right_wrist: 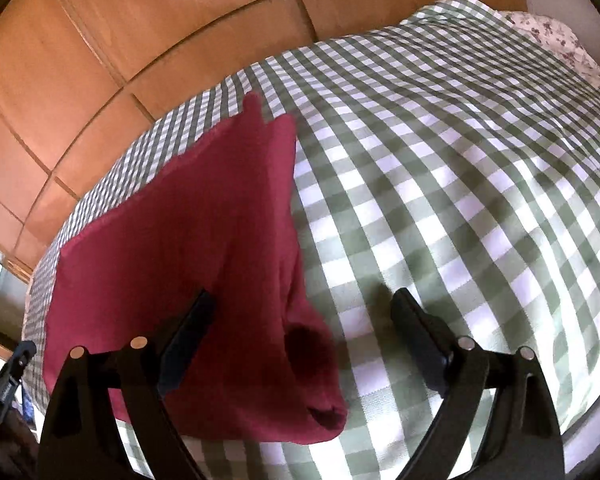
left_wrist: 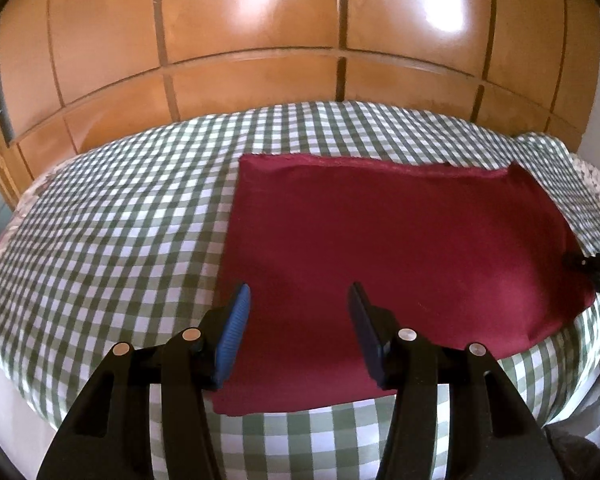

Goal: Fold small clothes

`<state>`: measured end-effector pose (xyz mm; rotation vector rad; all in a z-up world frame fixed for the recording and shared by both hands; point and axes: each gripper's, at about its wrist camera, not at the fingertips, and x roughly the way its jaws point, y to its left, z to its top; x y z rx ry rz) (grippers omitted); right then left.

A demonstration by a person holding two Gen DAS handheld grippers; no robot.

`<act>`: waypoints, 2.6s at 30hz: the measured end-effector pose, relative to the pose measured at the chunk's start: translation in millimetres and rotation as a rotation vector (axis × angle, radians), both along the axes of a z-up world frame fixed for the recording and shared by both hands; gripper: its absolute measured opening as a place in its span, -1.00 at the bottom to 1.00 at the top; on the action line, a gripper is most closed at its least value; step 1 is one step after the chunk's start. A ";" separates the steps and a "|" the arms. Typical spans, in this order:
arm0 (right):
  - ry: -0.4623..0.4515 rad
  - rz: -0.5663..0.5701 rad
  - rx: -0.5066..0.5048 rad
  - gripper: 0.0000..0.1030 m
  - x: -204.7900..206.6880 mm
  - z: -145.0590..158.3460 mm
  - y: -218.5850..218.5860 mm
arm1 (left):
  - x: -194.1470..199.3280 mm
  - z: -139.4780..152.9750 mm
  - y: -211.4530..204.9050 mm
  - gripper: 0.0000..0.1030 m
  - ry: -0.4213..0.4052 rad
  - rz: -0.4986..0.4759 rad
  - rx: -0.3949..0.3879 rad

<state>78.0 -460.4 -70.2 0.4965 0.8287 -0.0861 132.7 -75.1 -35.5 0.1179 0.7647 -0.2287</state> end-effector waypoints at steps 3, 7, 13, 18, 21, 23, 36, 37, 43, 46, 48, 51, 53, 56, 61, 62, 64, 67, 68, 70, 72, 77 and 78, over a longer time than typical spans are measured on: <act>-0.008 0.022 0.006 0.76 -1.1 -0.3 0.9 | 2.3 -5.1 -5.8 -0.02 0.023 -0.011 0.001; -0.013 0.032 0.048 0.59 -6.1 -0.4 -2.9 | 6.8 -14.0 -12.9 -0.02 0.056 -0.028 0.002; -0.009 0.081 0.192 -0.17 -4.1 0.0 -3.2 | 16.5 -31.1 -14.8 0.00 0.123 -0.019 -0.017; 0.016 0.120 0.227 -0.25 1.8 -7.7 1.6 | 18.9 -30.1 -13.6 0.00 0.128 -0.027 -0.033; 0.022 0.128 0.234 -0.40 3.0 -4.4 3.3 | 21.7 -32.7 -11.8 0.00 0.142 -0.030 -0.054; 0.020 0.131 0.236 -0.48 3.6 1.2 6.0 | 23.2 -32.7 -10.0 0.00 0.150 -0.029 -0.072; -0.117 0.370 0.235 -0.61 28.3 71.1 92.3 | 28.7 -24.8 9.5 0.00 0.202 -0.027 -0.241; -0.114 0.404 0.234 -0.63 33.2 72.6 107.1 | 27.9 -23.4 8.9 0.00 0.195 -0.027 -0.235; -0.066 0.553 0.158 -0.67 43.3 65.2 176.1 | 27.2 -17.0 18.4 0.02 0.202 -0.015 -0.295; -0.032 0.601 0.094 -0.67 46.7 52.5 203.3 | 26.9 -13.6 24.9 0.13 0.193 -0.007 -0.315; -0.020 0.610 0.063 -0.67 47.0 45.5 214.6 | 26.3 -11.2 26.1 0.13 0.191 -0.014 -0.321; -0.027 0.615 0.024 -0.67 45.3 44.6 219.7 | 27.7 -6.8 28.7 0.20 0.199 -0.041 -0.368; -0.029 0.615 0.019 -0.67 47.6 43.8 217.5 | 31.4 -3.1 32.4 0.36 0.211 -0.058 -0.441; -0.040 0.614 0.011 -0.67 46.0 43.7 218.3 | 41.3 2.4 32.1 0.41 0.246 -0.078 -0.530; -0.076 0.617 -0.011 -0.60 44.2 43.3 223.8 | 64.2 16.6 4.9 0.58 0.286 -0.195 -0.611; -0.082 0.623 0.000 -0.51 44.0 42.8 222.4 | 70.8 16.8 -4.1 0.69 0.300 -0.221 -0.615; -0.097 0.635 0.023 -0.39 37.0 43.3 219.2 | 81.9 12.1 -20.2 0.73 0.340 -0.266 -0.617; -0.111 0.644 0.055 -0.28 32.1 40.7 212.3 | 100.8 -3.7 -41.9 0.73 0.429 -0.256 -0.590; -0.117 0.649 0.073 -0.12 30.3 40.3 210.2 | 103.6 -5.9 -44.3 0.73 0.451 -0.262 -0.608; -0.132 0.667 0.092 0.06 25.5 38.8 207.3 | 109.3 -4.6 -54.6 0.73 0.478 -0.290 -0.657; -0.134 0.674 0.093 0.15 23.1 36.0 207.3 | 110.6 2.3 -70.5 0.70 0.452 -0.318 -0.615; -0.148 0.690 0.119 0.30 15.0 39.4 195.7 | 111.0 -5.7 -101.0 -0.32 0.430 -0.313 -0.421; -0.149 0.695 0.131 0.31 12.3 40.3 190.2 | 111.0 -7.3 -101.6 -0.37 0.430 -0.314 -0.429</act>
